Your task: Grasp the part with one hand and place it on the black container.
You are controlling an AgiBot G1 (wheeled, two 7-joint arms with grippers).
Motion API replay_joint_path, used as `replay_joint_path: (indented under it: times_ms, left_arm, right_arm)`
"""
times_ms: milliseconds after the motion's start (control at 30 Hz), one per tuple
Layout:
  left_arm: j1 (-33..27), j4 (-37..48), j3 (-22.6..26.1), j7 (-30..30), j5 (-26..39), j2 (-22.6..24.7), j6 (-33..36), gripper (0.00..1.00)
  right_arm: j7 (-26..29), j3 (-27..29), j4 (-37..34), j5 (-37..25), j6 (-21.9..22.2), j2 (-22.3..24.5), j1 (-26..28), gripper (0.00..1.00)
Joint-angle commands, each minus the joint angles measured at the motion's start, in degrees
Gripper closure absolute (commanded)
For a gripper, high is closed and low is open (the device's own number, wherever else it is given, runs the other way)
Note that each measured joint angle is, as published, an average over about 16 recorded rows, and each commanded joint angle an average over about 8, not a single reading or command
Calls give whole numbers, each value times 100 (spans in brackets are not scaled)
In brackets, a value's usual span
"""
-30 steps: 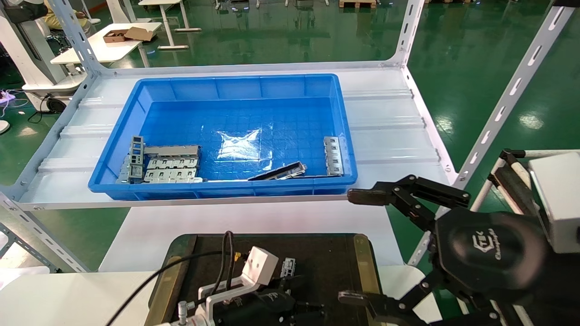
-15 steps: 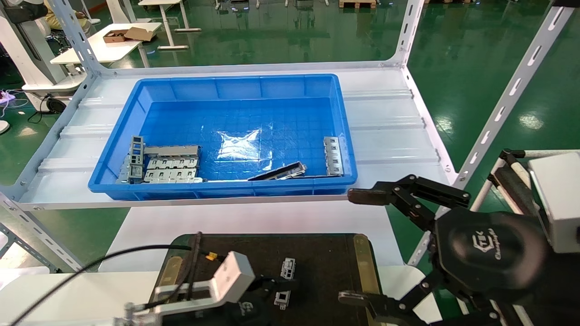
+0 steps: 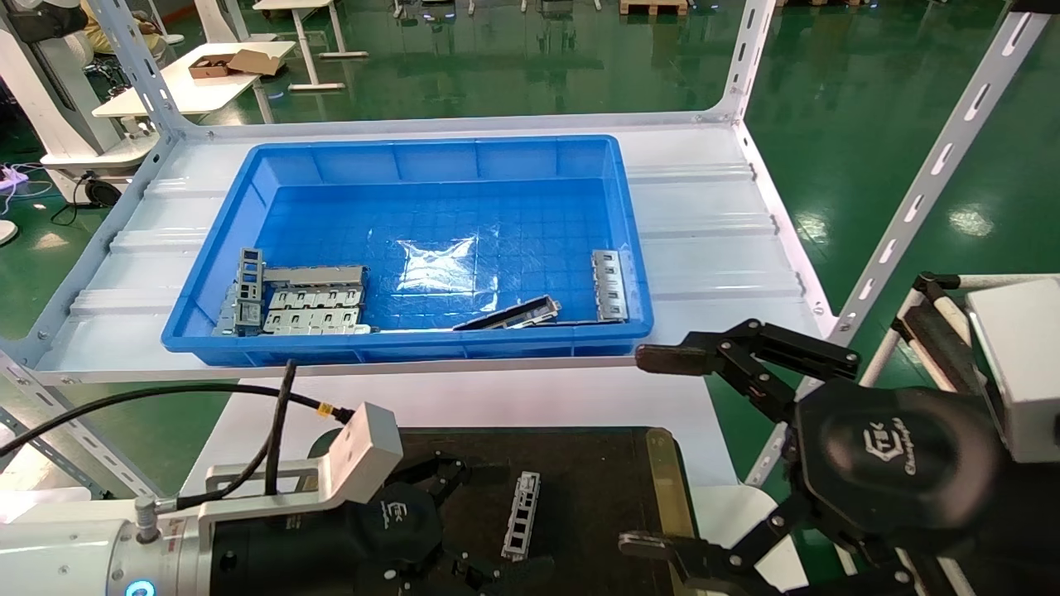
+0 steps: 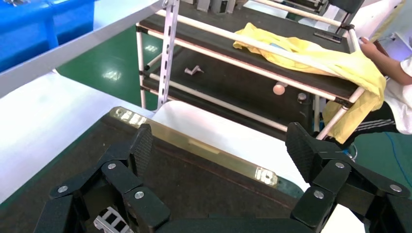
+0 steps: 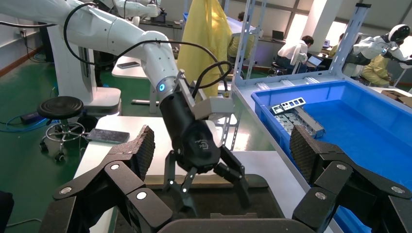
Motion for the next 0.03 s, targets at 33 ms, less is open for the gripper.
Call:
replay_joint_path:
  times_ms: [33]
  left_arm:
    - [-86,-6,-22,-59,-25,-37,72,0]
  right_arm:
    - [0,0,0,0,0,0,0,0]
